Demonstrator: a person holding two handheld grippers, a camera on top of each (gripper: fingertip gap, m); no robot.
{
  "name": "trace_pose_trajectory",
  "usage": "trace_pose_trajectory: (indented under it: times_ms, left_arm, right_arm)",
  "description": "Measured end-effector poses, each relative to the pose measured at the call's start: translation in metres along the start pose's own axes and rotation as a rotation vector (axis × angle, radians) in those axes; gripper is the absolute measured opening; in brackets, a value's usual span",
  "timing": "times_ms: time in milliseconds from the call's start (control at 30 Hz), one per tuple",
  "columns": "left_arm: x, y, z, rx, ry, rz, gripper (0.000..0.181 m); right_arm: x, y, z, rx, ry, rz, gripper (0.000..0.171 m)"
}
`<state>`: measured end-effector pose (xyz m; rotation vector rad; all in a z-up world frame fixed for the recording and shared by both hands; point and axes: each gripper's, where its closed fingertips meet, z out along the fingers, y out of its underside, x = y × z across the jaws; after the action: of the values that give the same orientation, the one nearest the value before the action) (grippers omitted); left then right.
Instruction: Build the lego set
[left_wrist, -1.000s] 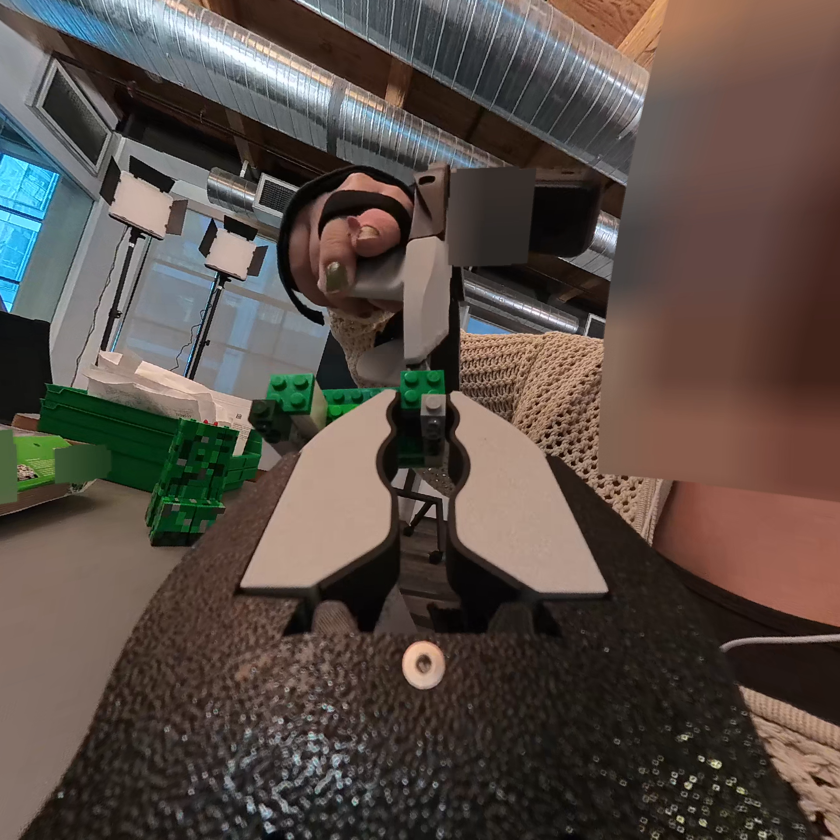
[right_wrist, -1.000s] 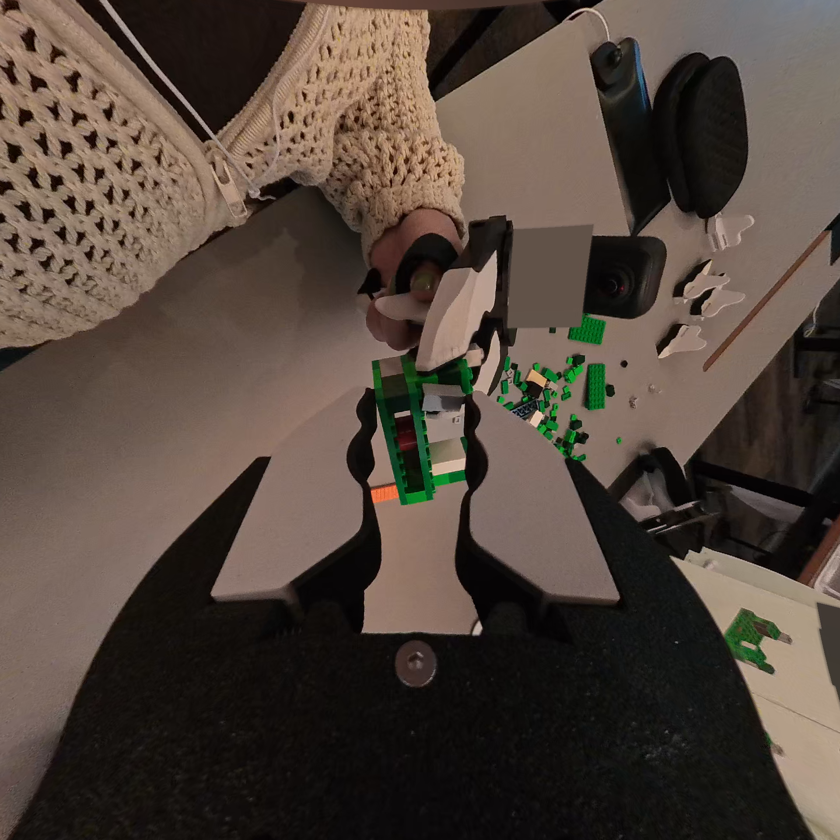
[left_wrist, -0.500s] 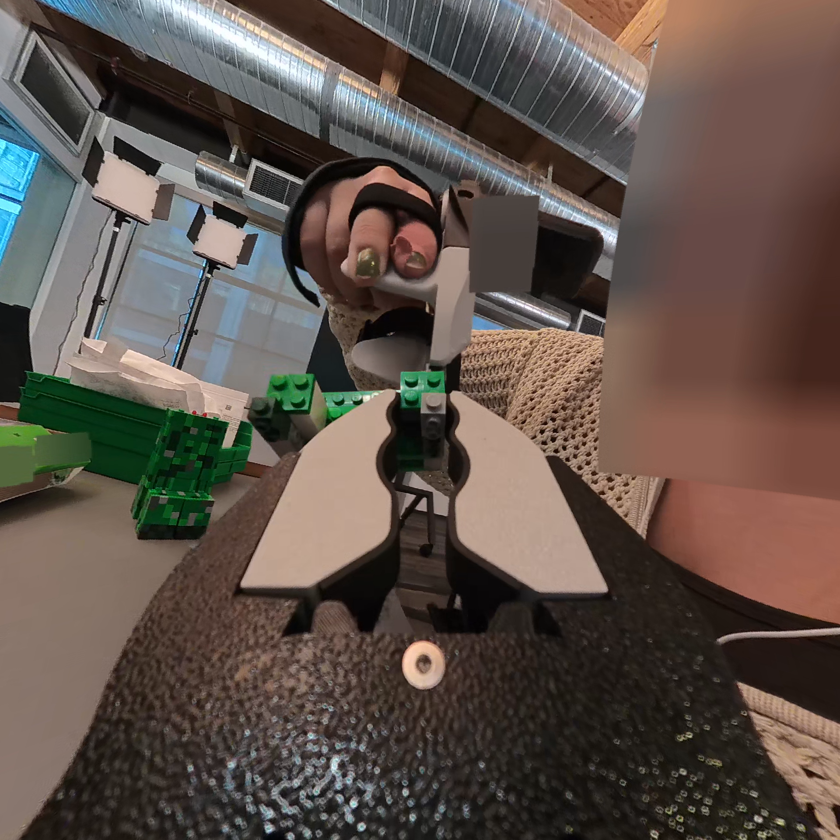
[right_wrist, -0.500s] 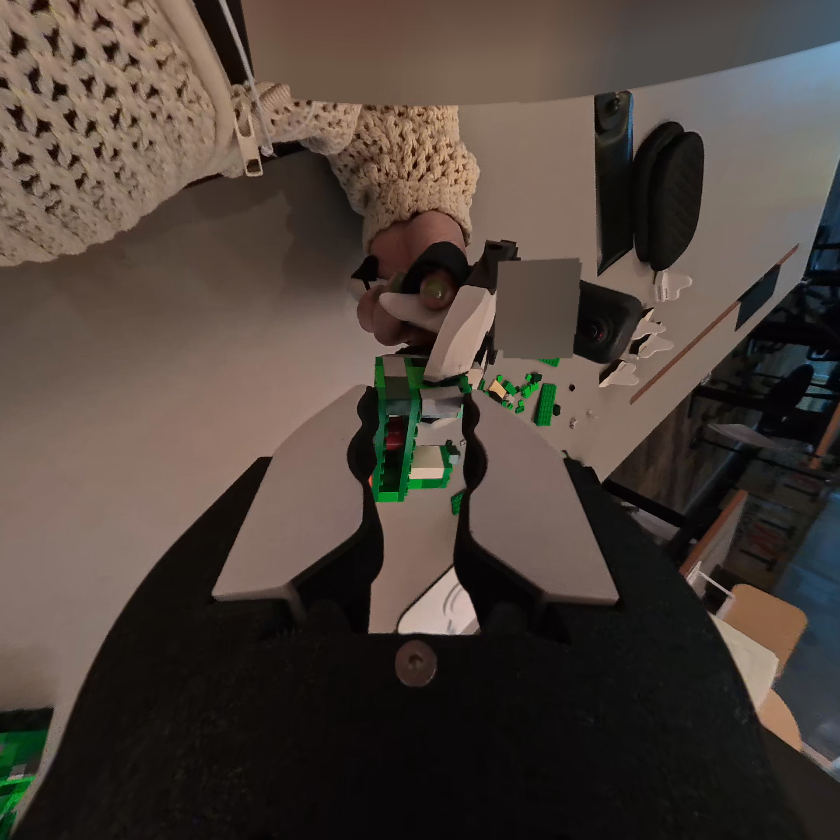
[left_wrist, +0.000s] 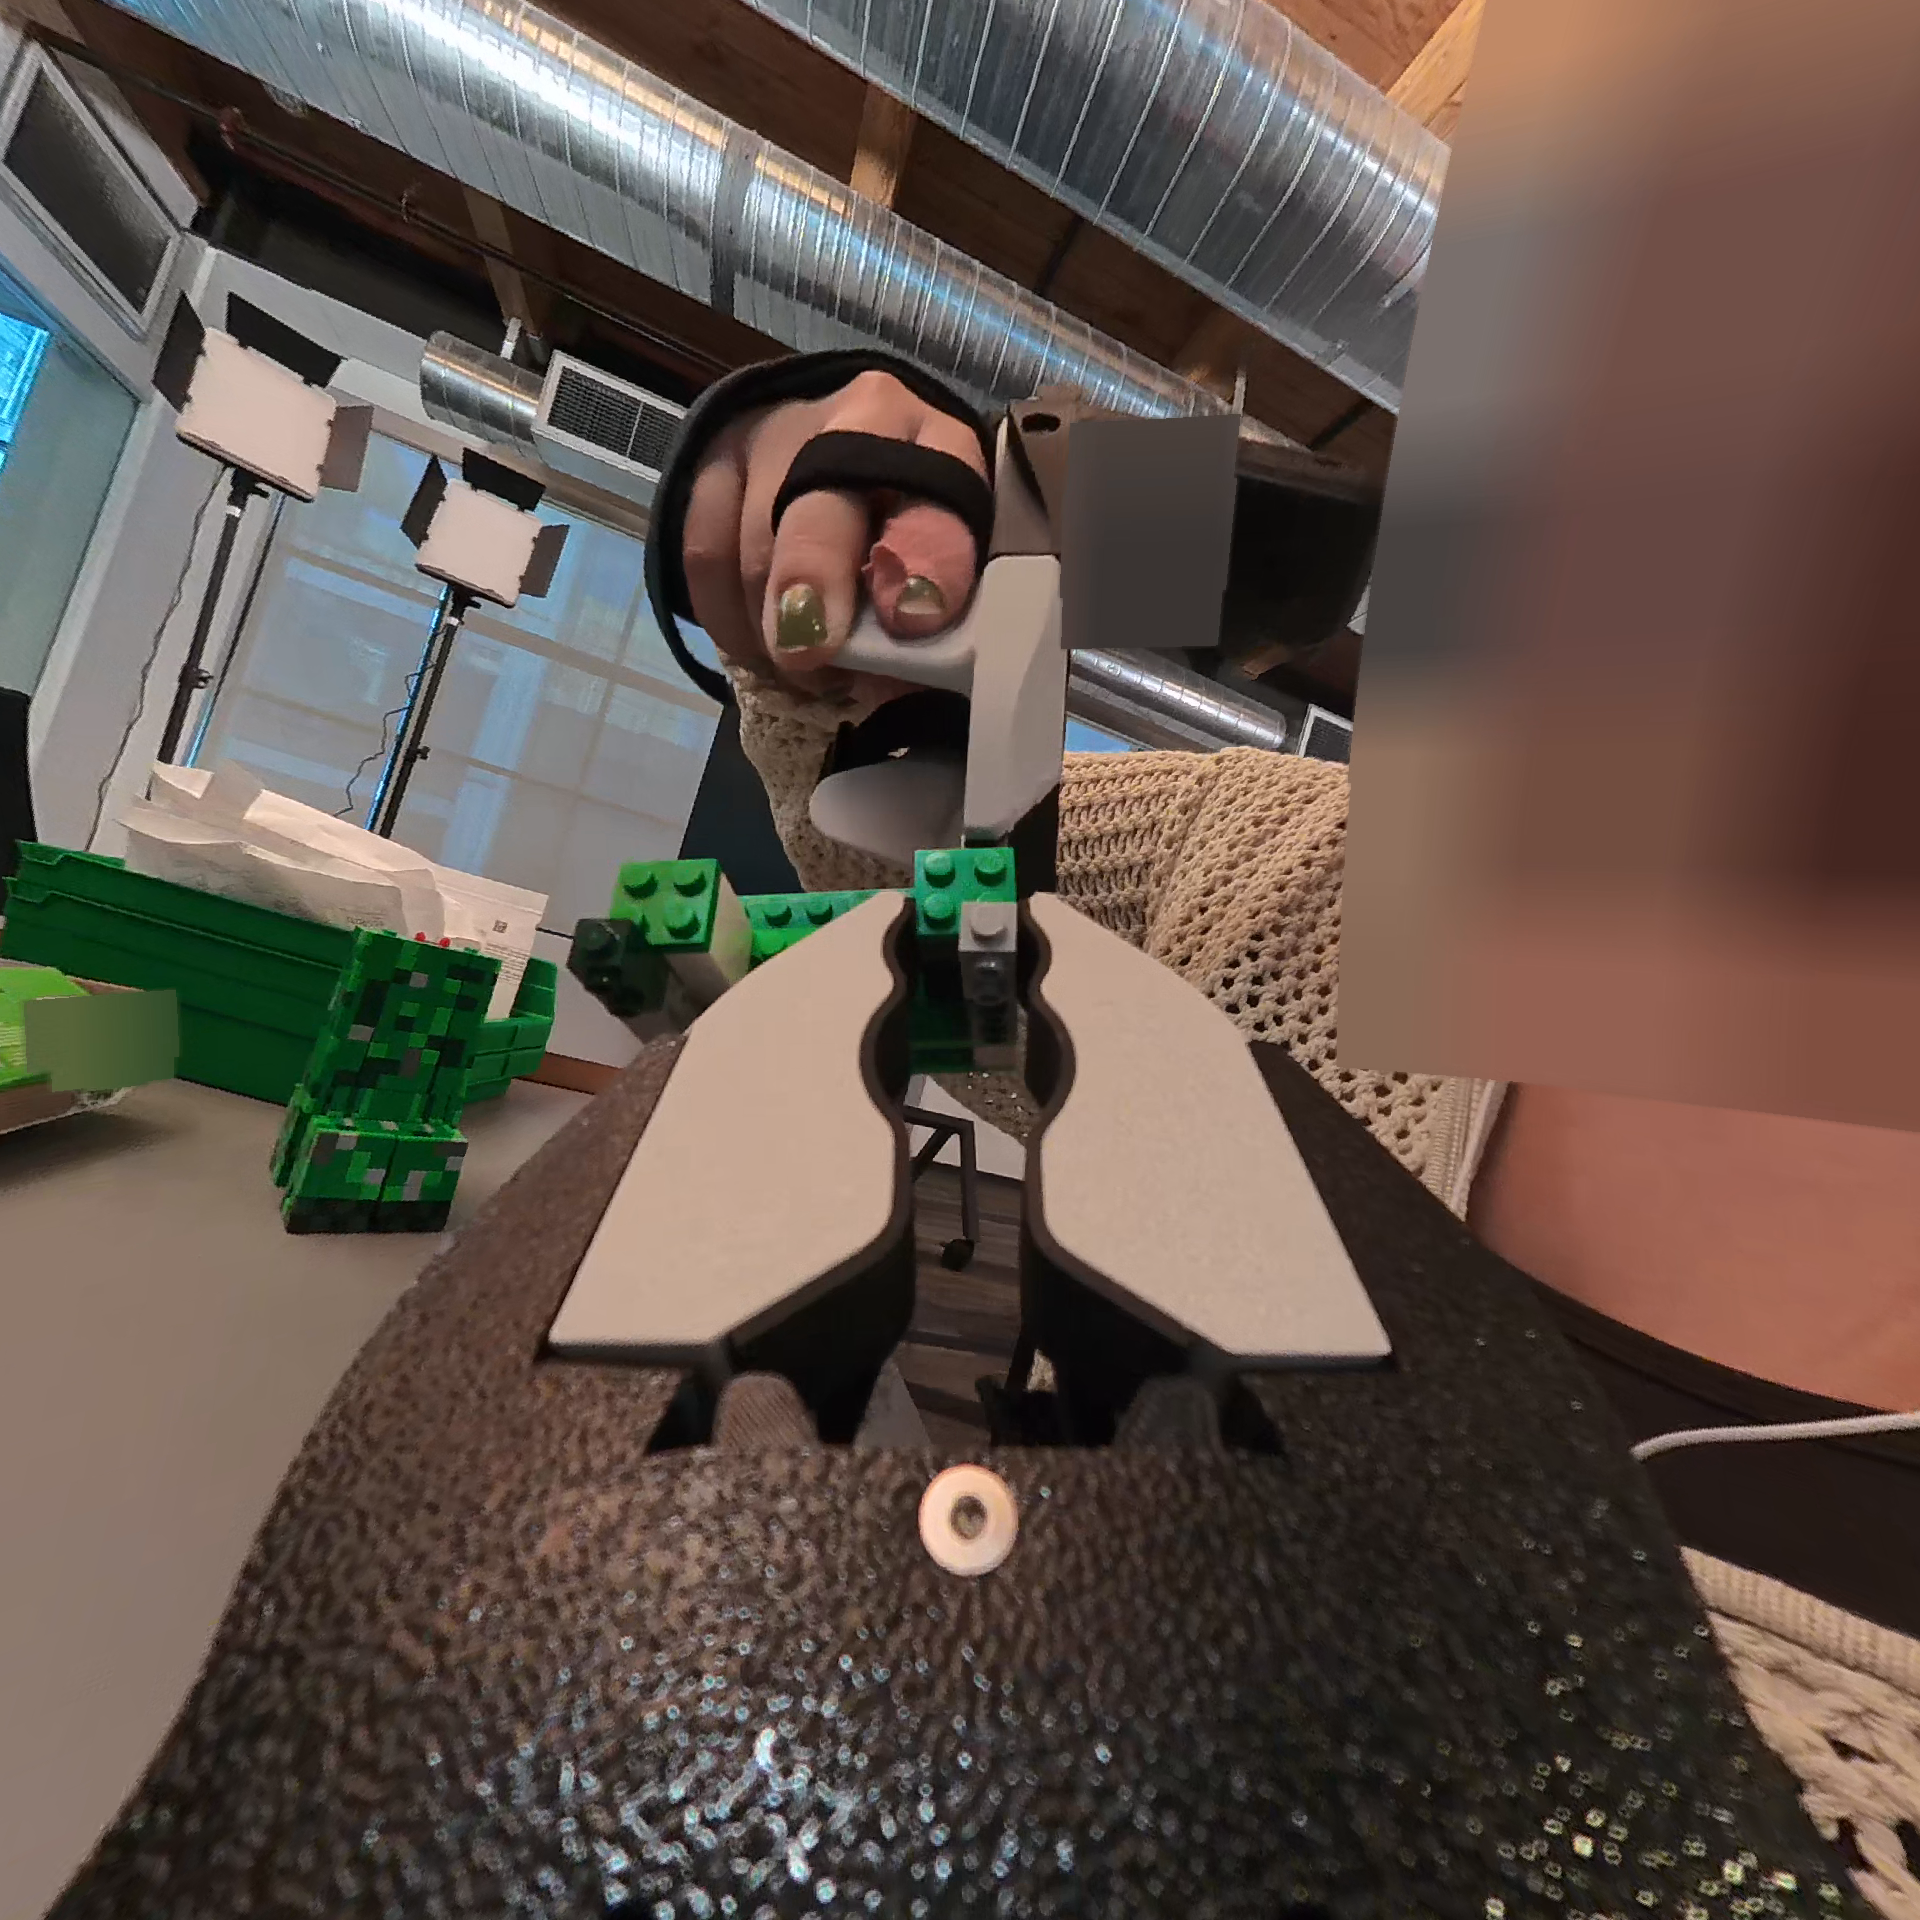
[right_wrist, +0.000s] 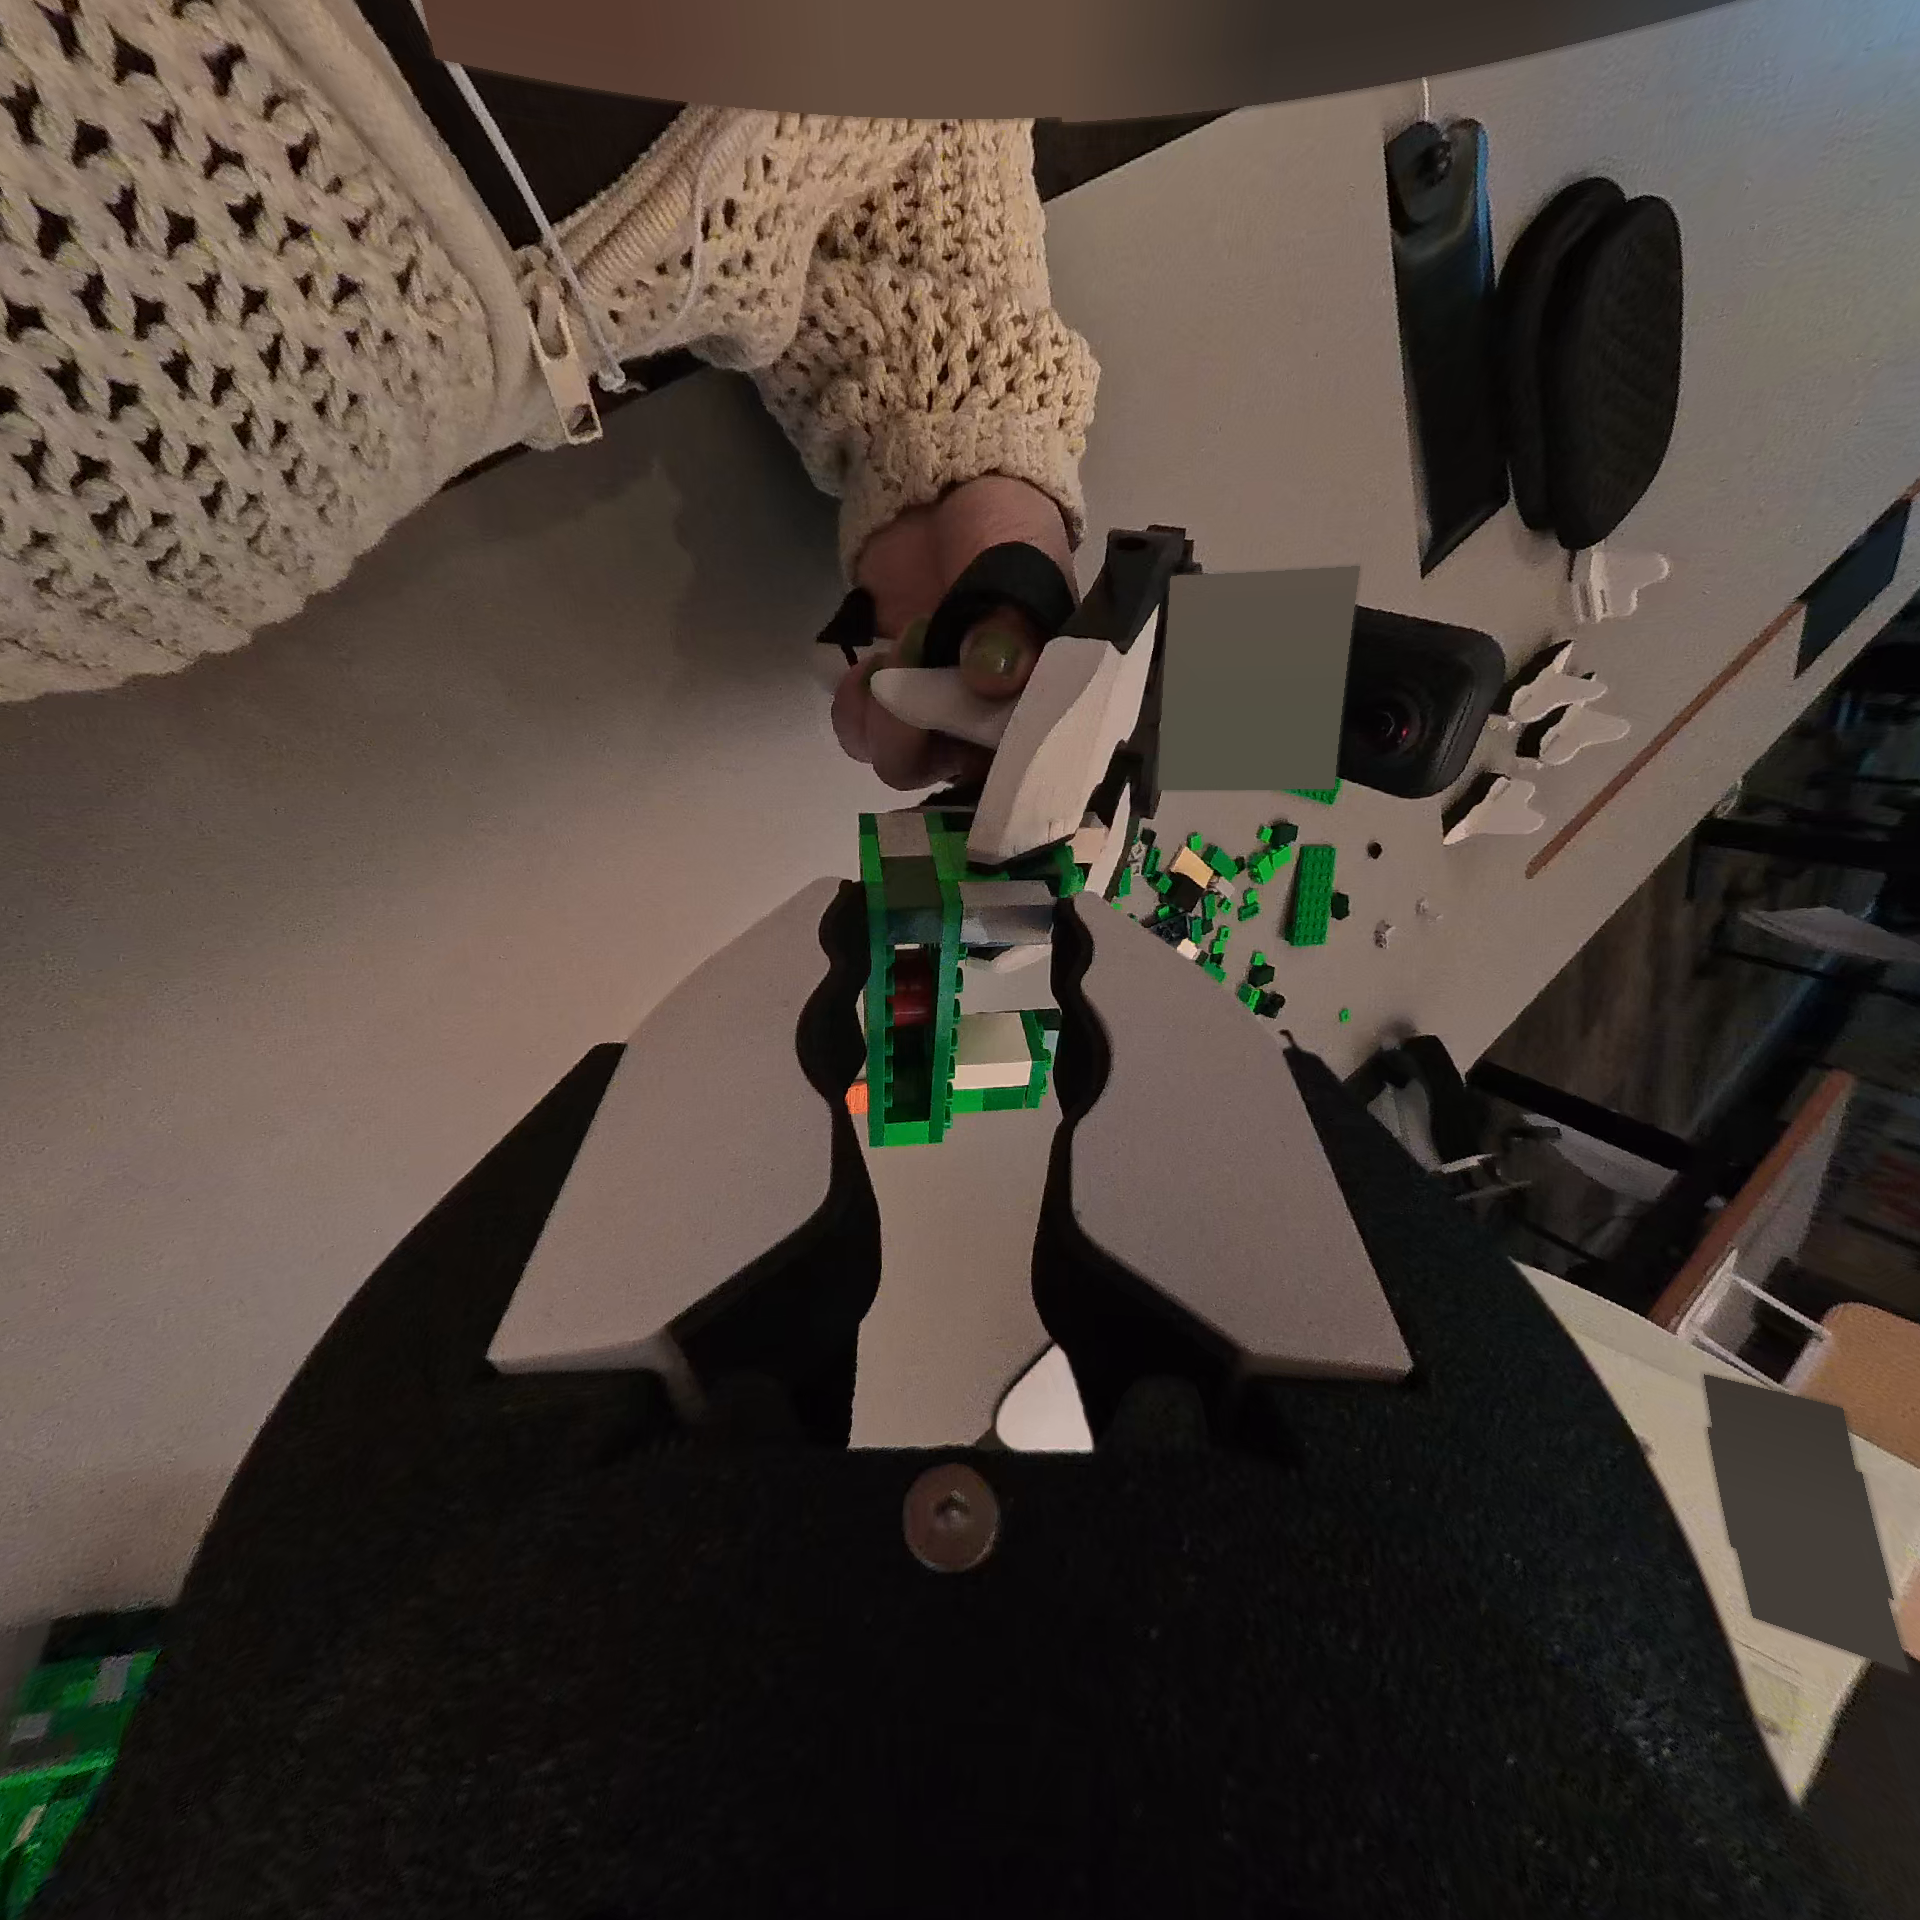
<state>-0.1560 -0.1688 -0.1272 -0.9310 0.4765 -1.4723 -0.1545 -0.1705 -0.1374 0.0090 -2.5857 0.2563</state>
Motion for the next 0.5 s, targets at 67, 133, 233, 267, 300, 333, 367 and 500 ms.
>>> trace_pose_trajectory:
  times_ms: [67, 133, 233, 267, 300, 333, 367, 500]
  left_arm:
    - [0.0, 0.0, 0.0, 0.002, 0.002, -0.004, 0.017]
    - [0.0, 0.0, 0.0, 0.001, 0.004, -0.005, 0.017]
    - [-0.002, 0.001, 0.0, -0.006, -0.003, -0.006, 0.017]
    - [-0.002, 0.002, 0.0, -0.009, -0.008, -0.006, 0.017]
    - [-0.002, 0.001, -0.001, -0.005, -0.008, -0.005, 0.017]
    - [-0.002, -0.001, -0.002, -0.002, -0.01, 0.0, 0.017]
    - [-0.003, -0.002, -0.003, -0.014, -0.025, 0.017, 0.017]
    - [-0.022, 0.007, -0.016, -0.179, -0.196, 0.149, 0.016]
  right_arm:
    - [0.0, 0.001, 0.0, -0.002, 0.006, -0.009, 0.034]
    - [0.0, 0.0, 0.0, 0.001, 0.008, -0.012, 0.034]
    - [-0.002, 0.002, 0.001, 0.0, 0.005, -0.003, 0.034]
    - [-0.002, 0.002, 0.002, -0.002, 0.006, 0.004, 0.034]
    - [-0.001, 0.002, 0.002, 0.006, 0.024, 0.007, 0.034]
    - [0.001, 0.002, 0.002, 0.019, 0.055, 0.008, 0.034]
    - [0.002, 0.002, 0.003, 0.027, 0.083, 0.012, 0.034]
    - [0.003, 0.01, -0.001, 0.092, 0.205, 0.136, 0.045]
